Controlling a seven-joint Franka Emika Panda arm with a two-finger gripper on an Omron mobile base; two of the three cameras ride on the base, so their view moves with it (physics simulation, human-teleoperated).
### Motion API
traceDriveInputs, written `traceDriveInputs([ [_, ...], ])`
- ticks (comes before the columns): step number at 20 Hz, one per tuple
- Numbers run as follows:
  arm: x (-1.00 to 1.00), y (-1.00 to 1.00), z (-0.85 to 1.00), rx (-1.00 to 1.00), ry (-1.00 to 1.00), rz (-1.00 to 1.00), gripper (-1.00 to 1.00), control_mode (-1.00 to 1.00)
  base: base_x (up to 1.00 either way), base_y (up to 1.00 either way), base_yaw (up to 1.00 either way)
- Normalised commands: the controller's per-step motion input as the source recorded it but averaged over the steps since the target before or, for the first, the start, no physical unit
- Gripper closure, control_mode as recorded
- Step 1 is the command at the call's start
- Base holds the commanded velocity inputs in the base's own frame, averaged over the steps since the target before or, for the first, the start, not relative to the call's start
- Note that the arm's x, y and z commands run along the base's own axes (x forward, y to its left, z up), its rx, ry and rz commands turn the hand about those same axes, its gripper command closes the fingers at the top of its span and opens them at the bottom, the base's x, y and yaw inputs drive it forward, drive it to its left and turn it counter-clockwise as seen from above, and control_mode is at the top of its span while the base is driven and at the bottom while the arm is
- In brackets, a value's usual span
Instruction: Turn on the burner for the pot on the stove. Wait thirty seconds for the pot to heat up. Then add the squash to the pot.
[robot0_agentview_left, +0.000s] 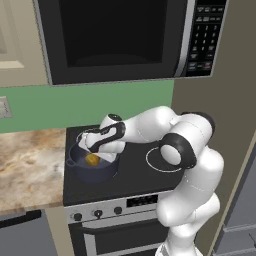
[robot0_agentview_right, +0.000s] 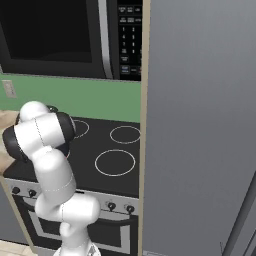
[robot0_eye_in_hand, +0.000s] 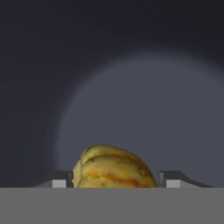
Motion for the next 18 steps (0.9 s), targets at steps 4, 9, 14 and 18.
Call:
traceDriveInputs([
  [4,0.09,0.0,0.0,0.0,0.0,0.01,-1.0,-1.0,0.0,0.0,0.0],
  [9,0.01,0.0,0.0,0.0,-0.01,0.01,-1.0,-1.0,0.0,0.0,0.0],
  [14,0.0,0.0,0.07,0.0,-0.03,0.01,-1.0,-1.0,0.0,0.0,0.0],
  [18,0.0,-0.03,0.09,0.0,-0.04,0.01,-1.0,-1.0,0.0,0.0,0.0],
])
